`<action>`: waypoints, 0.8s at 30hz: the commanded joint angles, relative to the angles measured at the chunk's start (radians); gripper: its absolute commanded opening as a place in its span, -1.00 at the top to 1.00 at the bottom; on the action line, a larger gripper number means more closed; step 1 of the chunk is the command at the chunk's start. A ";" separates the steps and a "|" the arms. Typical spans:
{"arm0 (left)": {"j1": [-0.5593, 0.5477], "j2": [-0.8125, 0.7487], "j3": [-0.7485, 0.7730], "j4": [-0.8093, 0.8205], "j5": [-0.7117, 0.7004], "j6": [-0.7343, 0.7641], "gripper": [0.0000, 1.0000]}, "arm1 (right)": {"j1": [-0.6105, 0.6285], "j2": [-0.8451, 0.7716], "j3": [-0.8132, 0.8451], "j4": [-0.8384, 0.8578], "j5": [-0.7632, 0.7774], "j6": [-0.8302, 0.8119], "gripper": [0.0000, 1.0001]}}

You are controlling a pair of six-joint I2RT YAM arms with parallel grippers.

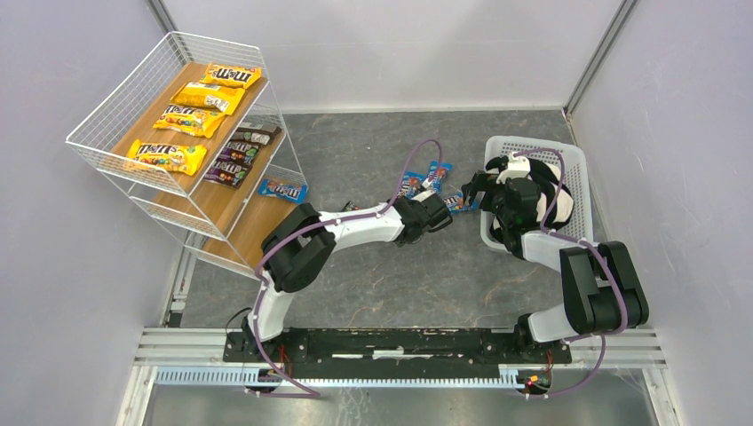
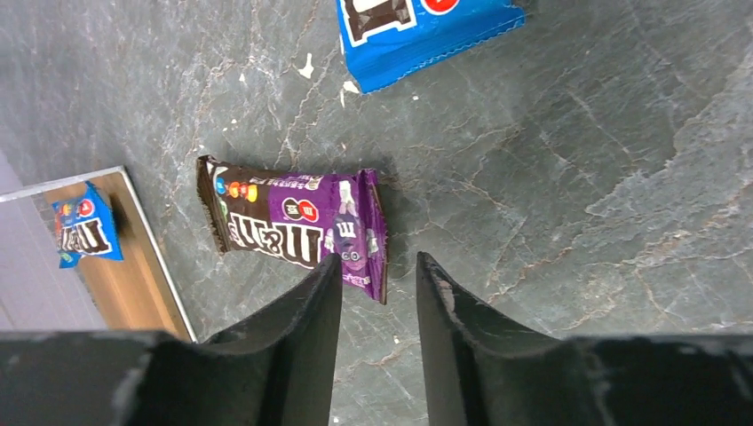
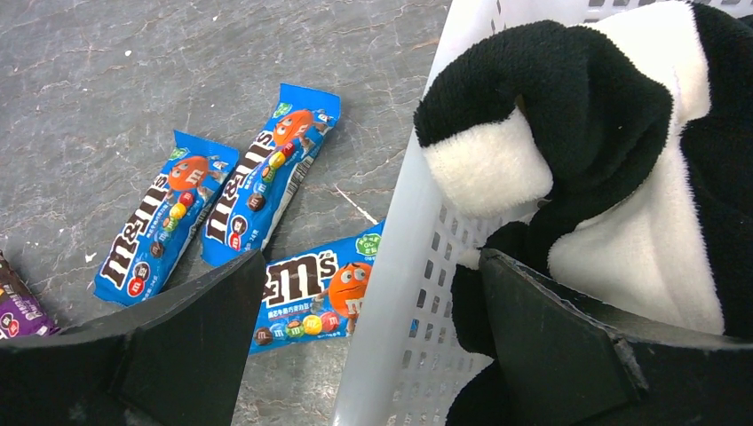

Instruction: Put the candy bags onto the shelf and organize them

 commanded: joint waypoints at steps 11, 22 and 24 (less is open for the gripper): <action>-0.002 0.062 -0.024 0.010 -0.148 0.040 -0.25 | -0.010 0.017 0.037 0.026 -0.021 0.013 -0.96; -0.002 0.124 -0.023 0.034 -0.243 0.086 0.09 | -0.013 0.027 0.037 0.031 -0.030 0.023 -0.96; -0.001 0.129 -0.029 0.048 -0.249 0.098 0.21 | -0.014 0.031 0.040 0.032 -0.032 0.024 -0.96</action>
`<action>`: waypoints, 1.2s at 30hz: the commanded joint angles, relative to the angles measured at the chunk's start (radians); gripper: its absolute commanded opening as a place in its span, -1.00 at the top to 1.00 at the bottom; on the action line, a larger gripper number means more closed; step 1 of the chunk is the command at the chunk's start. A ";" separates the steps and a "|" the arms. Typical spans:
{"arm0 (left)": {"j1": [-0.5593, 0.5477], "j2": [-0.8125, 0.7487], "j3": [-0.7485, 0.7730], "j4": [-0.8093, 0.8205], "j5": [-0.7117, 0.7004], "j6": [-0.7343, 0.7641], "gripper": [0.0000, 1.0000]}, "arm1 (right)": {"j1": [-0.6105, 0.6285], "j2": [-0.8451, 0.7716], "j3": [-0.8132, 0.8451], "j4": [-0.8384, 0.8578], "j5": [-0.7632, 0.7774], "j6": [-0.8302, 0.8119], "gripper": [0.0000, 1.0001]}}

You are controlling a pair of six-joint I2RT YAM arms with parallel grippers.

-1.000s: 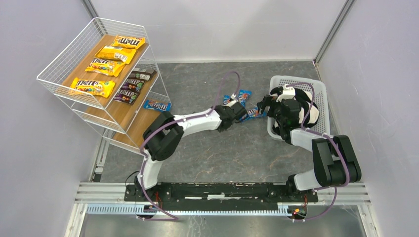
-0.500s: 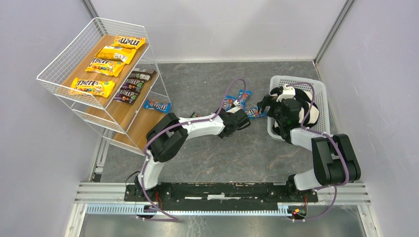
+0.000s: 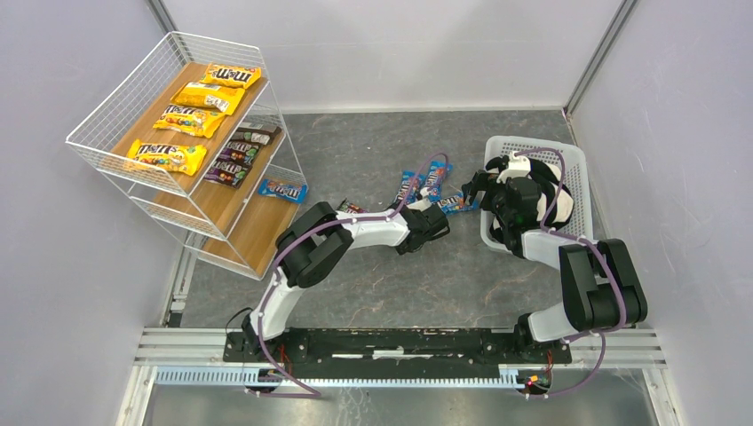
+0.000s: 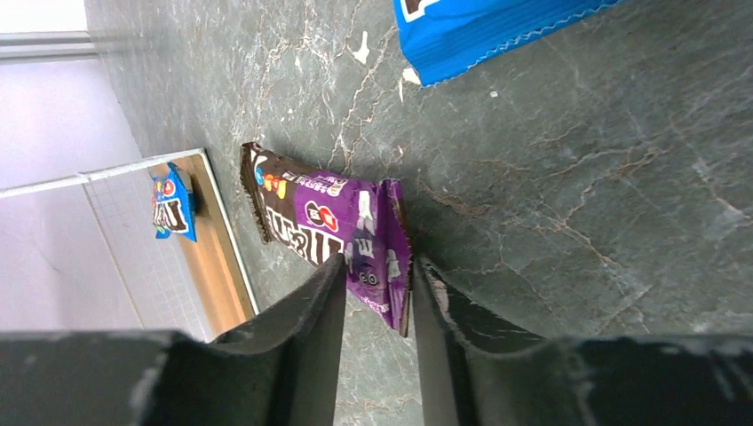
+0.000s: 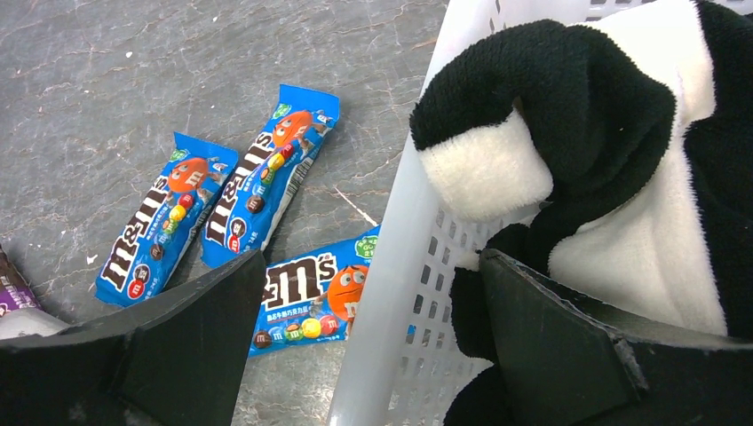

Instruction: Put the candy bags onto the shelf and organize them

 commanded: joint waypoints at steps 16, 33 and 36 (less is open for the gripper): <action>0.004 -0.183 -0.041 0.030 -0.062 0.073 0.96 | -0.011 0.011 0.033 0.024 -0.023 0.016 -0.97; -0.033 -0.639 0.152 -0.643 -0.232 -0.281 0.96 | -0.011 0.016 0.036 0.031 -0.049 0.022 -0.96; -0.033 -0.730 0.167 -0.704 -0.264 -0.304 0.95 | -0.012 0.028 0.041 0.037 -0.066 0.029 -0.96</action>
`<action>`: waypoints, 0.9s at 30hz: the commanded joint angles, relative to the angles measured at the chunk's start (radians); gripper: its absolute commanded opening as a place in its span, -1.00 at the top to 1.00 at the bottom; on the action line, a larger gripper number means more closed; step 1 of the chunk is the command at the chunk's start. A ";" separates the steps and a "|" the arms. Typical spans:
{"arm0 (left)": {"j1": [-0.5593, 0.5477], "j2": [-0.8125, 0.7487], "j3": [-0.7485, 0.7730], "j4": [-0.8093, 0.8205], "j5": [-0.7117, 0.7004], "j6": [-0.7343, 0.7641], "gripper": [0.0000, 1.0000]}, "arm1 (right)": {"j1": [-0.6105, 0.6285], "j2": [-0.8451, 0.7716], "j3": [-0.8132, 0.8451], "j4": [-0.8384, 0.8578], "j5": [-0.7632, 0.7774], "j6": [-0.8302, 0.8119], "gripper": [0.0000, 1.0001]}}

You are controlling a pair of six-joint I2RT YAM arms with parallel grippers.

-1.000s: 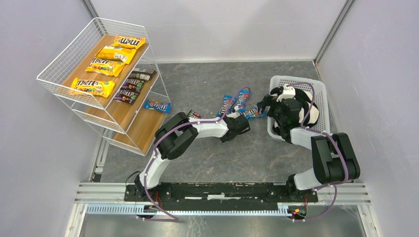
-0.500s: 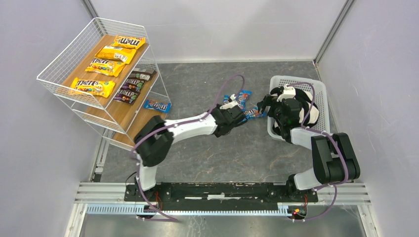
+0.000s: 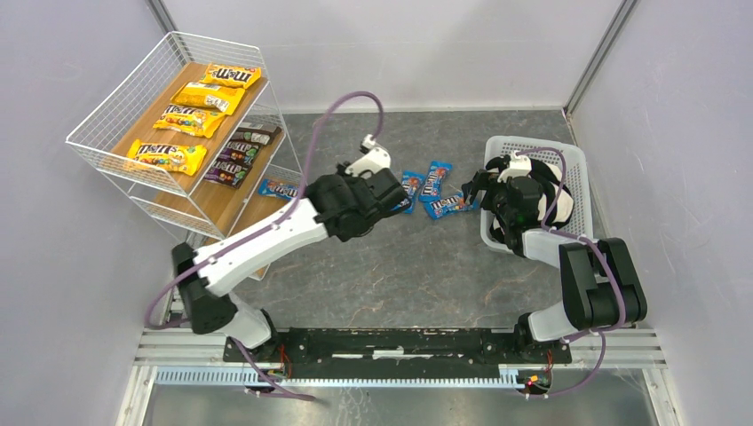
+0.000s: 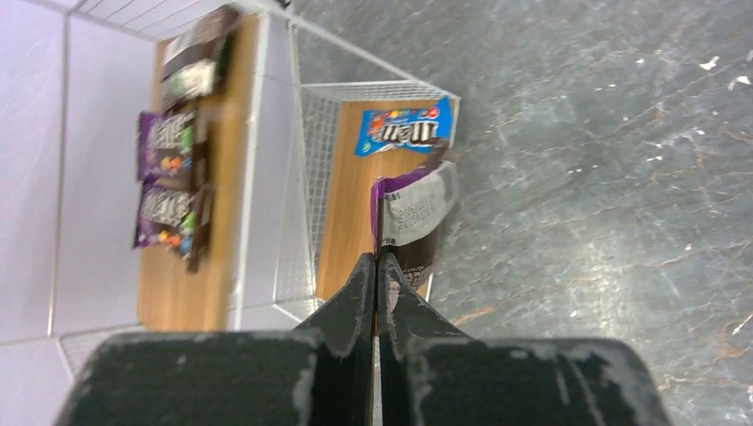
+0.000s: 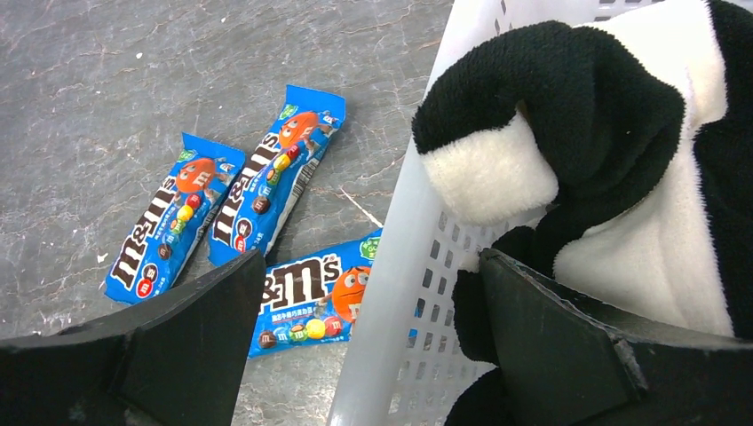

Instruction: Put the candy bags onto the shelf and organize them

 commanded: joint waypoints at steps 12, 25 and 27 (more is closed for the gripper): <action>-0.004 -0.259 -0.102 0.224 0.226 0.065 0.96 | 0.162 0.044 0.103 0.092 -0.205 0.053 -0.96; -0.005 0.031 -0.259 0.392 0.443 0.127 0.96 | 0.191 -0.043 0.137 -0.140 0.083 -0.108 -0.96; -0.005 0.036 -0.282 0.427 0.487 0.126 0.96 | 0.181 -0.036 0.147 -0.168 0.107 -0.111 -0.96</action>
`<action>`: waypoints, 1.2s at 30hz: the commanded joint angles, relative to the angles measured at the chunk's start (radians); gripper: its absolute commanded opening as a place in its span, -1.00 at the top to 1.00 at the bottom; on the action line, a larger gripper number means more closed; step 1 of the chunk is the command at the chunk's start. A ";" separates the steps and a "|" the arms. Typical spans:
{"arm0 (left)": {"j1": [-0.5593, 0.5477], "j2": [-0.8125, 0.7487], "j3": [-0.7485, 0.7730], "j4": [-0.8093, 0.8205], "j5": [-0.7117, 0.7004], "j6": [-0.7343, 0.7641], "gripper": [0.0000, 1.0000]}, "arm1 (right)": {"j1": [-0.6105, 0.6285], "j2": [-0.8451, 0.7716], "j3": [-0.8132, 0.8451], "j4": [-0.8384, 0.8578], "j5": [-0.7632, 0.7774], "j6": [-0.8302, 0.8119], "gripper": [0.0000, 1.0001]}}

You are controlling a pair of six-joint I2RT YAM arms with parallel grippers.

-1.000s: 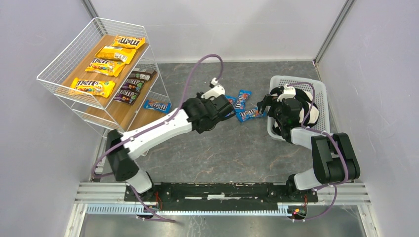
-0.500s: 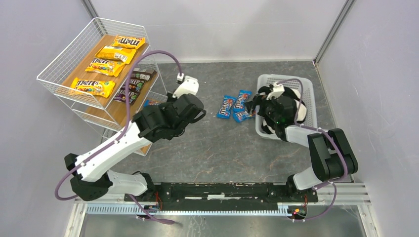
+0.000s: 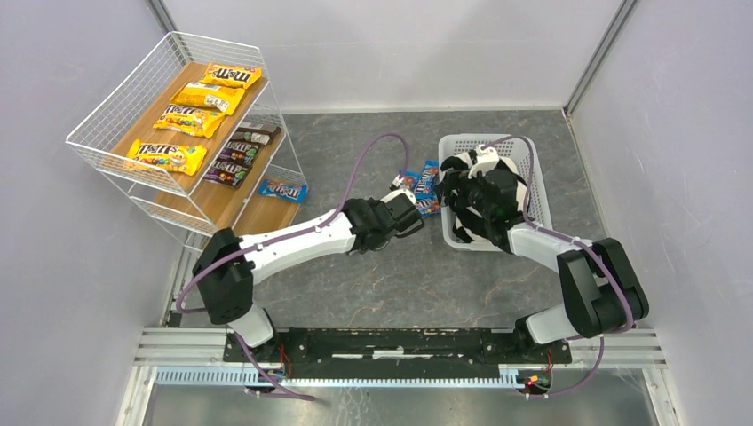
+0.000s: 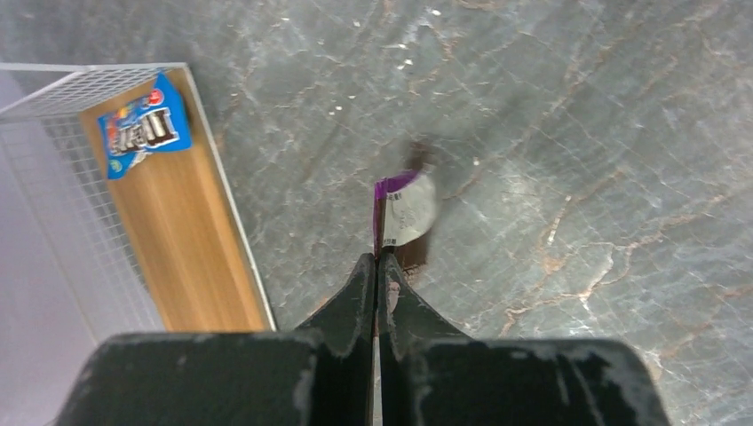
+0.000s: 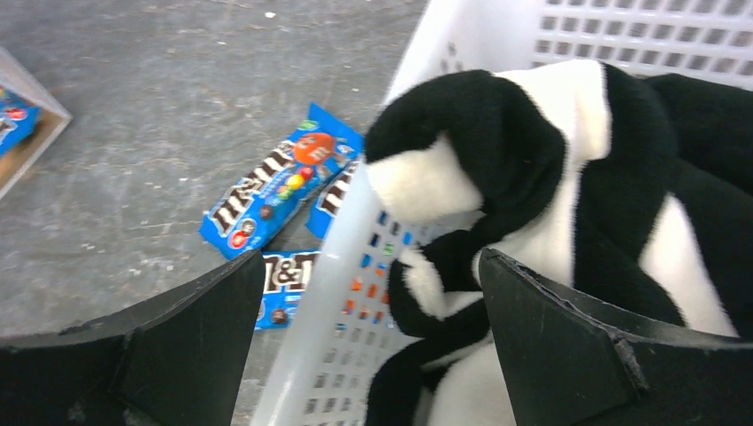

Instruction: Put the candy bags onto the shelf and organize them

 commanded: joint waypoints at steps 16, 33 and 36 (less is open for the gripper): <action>-0.002 0.086 -0.104 0.408 0.434 -0.014 0.68 | -0.113 -0.149 0.086 -0.275 0.266 -0.103 -0.96; 0.000 -0.454 -0.203 0.470 0.477 0.023 -0.11 | 0.082 -0.477 -0.073 -0.385 -0.220 0.160 -0.96; 0.000 -0.575 -0.181 0.431 0.469 0.040 -0.24 | 0.208 -0.452 -0.168 -0.260 -0.239 0.302 -0.96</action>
